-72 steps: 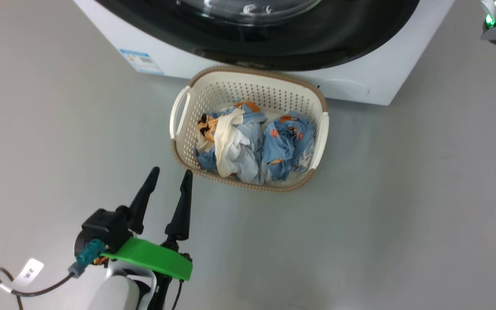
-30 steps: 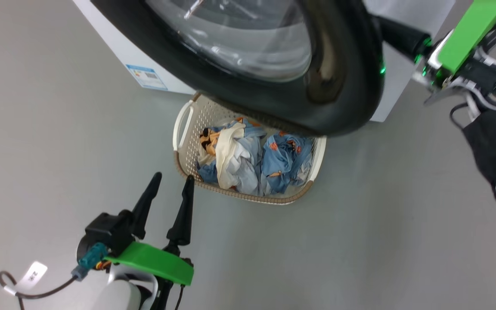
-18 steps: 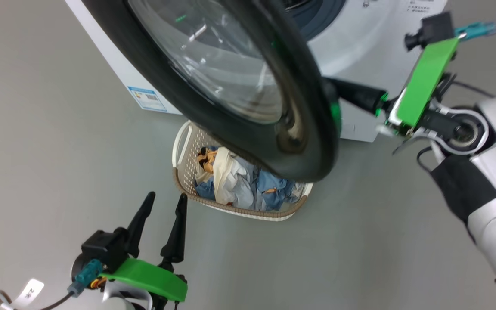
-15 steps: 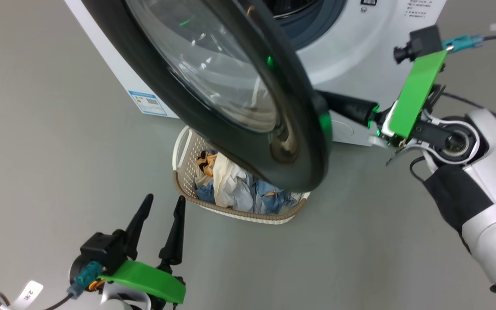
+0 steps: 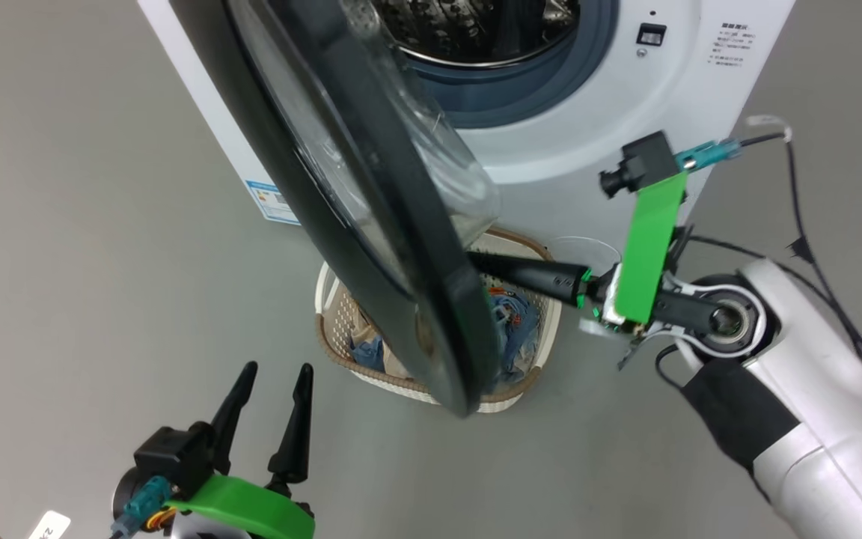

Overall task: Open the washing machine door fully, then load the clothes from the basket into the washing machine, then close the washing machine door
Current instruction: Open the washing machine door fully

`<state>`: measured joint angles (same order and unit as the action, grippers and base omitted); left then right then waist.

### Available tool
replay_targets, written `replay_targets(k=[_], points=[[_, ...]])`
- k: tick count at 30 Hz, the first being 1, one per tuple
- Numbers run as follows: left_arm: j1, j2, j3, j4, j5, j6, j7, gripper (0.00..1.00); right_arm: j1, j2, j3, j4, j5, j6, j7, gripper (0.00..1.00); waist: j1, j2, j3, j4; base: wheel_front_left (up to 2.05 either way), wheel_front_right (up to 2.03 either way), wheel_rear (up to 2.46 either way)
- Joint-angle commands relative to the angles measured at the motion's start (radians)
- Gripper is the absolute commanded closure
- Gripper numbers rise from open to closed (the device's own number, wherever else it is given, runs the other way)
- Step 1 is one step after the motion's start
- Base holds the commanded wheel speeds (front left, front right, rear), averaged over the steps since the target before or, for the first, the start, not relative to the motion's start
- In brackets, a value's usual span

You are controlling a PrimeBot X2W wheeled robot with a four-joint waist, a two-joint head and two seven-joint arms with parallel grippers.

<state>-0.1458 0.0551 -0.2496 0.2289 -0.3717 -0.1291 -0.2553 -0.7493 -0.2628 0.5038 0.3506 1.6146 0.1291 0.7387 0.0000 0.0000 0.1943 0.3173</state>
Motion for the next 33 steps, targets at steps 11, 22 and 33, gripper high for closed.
replay_targets(k=[11,22,33], points=[[0.005,0.024,0.041,-0.024,0.017,-0.002,-0.006,0.00,0.062,0.069,0.035,-0.063,-0.010,0.002,0.023,1.00,0.0000,0.0000,-0.032,0.026,0.00,0.00,0.00],[0.027,0.033,0.050,-0.025,0.019,-0.002,-0.006,0.00,0.130,0.083,-0.002,-0.059,-0.017,0.002,-0.030,1.00,0.0000,0.0000,-0.085,0.004,0.00,0.00,0.00],[0.053,0.069,0.059,-0.035,0.010,-0.002,-0.006,0.00,0.245,0.038,-0.061,-0.079,-0.046,0.002,-0.118,0.00,0.0000,0.0000,-0.129,-0.068,0.00,0.00,0.00]])
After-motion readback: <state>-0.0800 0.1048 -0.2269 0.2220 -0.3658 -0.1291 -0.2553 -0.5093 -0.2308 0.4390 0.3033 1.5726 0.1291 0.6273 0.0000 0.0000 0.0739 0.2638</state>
